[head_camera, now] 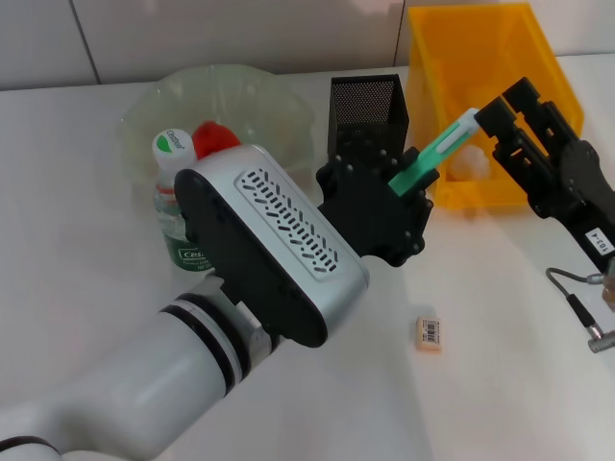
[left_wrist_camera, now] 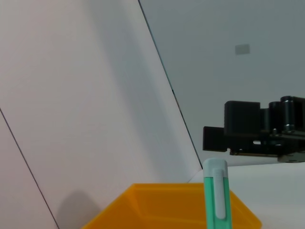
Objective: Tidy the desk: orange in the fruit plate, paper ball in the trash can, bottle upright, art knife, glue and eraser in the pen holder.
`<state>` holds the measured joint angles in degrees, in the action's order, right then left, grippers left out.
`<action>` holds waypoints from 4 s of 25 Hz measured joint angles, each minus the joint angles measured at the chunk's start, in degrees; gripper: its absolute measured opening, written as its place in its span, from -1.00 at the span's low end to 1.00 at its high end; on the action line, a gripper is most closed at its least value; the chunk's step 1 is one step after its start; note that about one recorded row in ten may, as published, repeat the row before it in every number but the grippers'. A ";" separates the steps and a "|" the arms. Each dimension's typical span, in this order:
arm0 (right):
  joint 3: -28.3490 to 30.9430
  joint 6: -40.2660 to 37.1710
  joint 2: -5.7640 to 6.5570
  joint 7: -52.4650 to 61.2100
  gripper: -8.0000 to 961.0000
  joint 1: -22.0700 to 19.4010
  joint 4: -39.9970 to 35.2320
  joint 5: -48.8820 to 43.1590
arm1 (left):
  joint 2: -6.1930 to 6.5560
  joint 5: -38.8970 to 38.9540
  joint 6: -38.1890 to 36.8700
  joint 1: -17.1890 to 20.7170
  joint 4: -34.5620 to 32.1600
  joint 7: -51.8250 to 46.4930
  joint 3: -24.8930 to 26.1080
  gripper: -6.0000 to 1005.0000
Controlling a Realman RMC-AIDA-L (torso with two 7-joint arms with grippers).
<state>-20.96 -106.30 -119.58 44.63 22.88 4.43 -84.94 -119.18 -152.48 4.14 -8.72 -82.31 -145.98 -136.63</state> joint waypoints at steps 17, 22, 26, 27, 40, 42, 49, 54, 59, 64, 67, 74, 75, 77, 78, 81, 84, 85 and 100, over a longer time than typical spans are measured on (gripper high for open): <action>-3.62 4.15 0.33 2.16 0.17 1.53 -1.15 -0.23 | 0.00 -0.01 0.08 -0.48 0.49 0.26 -0.22 -0.59; -4.24 4.43 0.32 2.53 -0.12 1.69 -1.23 -0.23 | 0.00 -0.01 -0.07 -0.57 0.46 0.26 -0.15 -0.59; -4.52 4.55 0.32 2.83 -0.13 1.68 -1.56 -0.23 | 0.00 -0.01 -0.12 -0.59 0.36 0.26 -0.13 -0.59; -4.91 4.55 0.31 3.62 -0.13 1.67 -2.11 -0.23 | 0.04 -0.01 -0.14 -0.60 0.28 0.26 -0.12 -0.59; -5.15 4.55 0.31 4.68 -0.46 1.44 -2.93 -0.23 | 0.09 -0.01 -0.36 -0.50 0.06 0.26 -0.04 -0.59; -5.13 4.55 0.32 4.68 -0.49 1.33 -2.95 -0.21 | 0.09 -0.01 -0.36 -0.48 0.06 0.26 -0.04 -0.59; -5.79 4.65 0.32 4.66 -0.59 1.25 -3.47 -0.14 | 0.14 -0.08 -0.39 -0.47 0.04 0.26 -0.02 -0.59; -5.95 4.93 0.32 4.51 -0.64 1.22 -3.49 -0.14 | 0.19 -0.02 -0.42 -0.59 0.10 0.53 -0.12 -0.59; -5.97 4.97 0.32 4.46 -0.64 1.16 -3.47 -0.14 | 0.12 0.01 -0.22 -0.65 0.47 1.76 -0.32 -0.59; -6.05 5.06 0.29 4.50 -0.64 1.11 -3.52 -0.22 | 0.11 -0.01 -0.01 -0.69 0.51 1.78 -0.40 -0.59; -6.04 5.06 0.31 4.51 -0.64 1.11 -3.55 -0.23 | 0.14 -0.02 0.15 -0.63 0.54 1.78 -0.40 -0.43; -5.50 4.70 0.32 4.64 -0.65 0.79 -3.57 -0.10 | 0.18 0.10 0.59 -0.39 0.61 1.73 -0.22 0.03; -5.21 4.57 0.32 4.65 -0.65 0.58 -3.69 0.05 | 0.18 0.10 0.59 -0.39 0.61 1.73 -0.22 0.12; -3.79 4.32 0.32 4.78 -0.65 -0.11 -4.79 0.25 | 0.42 0.49 0.59 0.36 0.46 1.20 0.22 0.39; -3.79 4.32 0.32 4.78 -0.65 -0.11 -4.79 0.25 | 0.47 0.54 0.59 0.82 0.16 1.16 0.27 0.58; -1.87 3.94 0.32 5.73 -0.65 -0.84 -6.34 0.30 | 0.54 0.57 0.60 1.73 -0.59 1.12 0.35 0.58; 0.19 3.43 0.32 6.25 -0.65 -1.44 -7.84 0.38 | 0.99 0.77 0.30 3.45 -3.24 -0.13 0.42 0.58; 0.95 3.21 0.32 6.34 -0.65 -1.63 -8.29 0.39 | 0.99 0.77 0.30 3.45 -3.24 -0.13 0.42 0.58; 3.70 3.07 0.41 9.19 -0.65 -1.35 -14.62 0.48 | 7.71 13.11 -14.86 -1.23 -15.36 -5.55 3.76 0.58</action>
<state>-17.25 -103.23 -119.18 53.81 21.54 -10.19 -84.45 -111.47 -139.37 -10.72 -9.95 -97.67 -151.53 -132.87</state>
